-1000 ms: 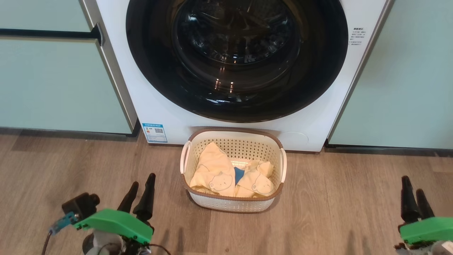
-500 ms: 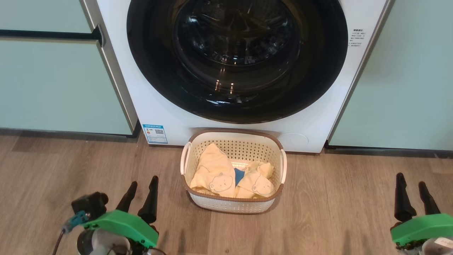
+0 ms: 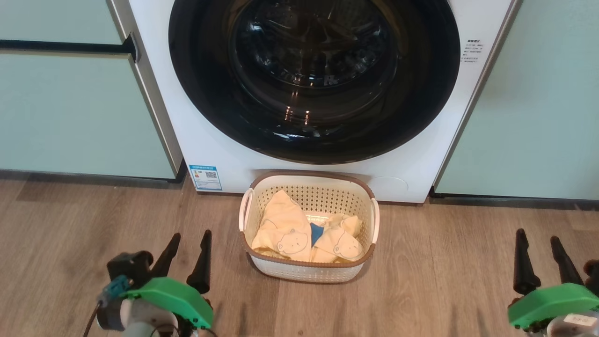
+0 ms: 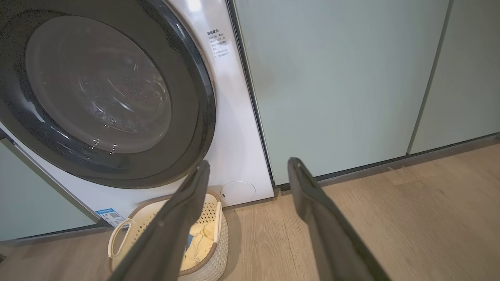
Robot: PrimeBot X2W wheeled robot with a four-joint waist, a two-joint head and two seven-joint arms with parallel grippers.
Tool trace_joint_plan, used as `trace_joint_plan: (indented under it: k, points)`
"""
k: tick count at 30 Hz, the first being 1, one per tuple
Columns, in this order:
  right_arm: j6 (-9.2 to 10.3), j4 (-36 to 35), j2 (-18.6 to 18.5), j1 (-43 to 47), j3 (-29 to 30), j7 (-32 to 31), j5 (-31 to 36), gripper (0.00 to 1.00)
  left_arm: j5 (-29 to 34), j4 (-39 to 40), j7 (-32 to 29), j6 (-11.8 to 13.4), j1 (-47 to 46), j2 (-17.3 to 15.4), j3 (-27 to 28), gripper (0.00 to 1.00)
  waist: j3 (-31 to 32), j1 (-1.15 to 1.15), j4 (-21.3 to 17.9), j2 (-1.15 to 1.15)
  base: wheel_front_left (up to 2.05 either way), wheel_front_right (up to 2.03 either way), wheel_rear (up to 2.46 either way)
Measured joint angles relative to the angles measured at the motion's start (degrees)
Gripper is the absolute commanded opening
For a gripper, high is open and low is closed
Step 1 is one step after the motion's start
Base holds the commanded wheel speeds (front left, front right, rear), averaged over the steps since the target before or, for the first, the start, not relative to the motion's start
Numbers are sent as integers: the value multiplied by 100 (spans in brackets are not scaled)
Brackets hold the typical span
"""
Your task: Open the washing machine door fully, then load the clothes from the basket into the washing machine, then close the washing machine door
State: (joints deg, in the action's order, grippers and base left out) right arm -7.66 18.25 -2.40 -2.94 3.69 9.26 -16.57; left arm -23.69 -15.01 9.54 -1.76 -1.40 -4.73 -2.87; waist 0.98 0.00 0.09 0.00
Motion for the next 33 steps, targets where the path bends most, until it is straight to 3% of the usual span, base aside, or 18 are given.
trace_joint_plan:
  k: [33]
  points:
    - [0, 29, 14, 0, -5, 504, 1965, 100, 1813, -24, 485, -7, -43, -82, -234, 100, 31, 0, 11, 0, 0, 0, 0]
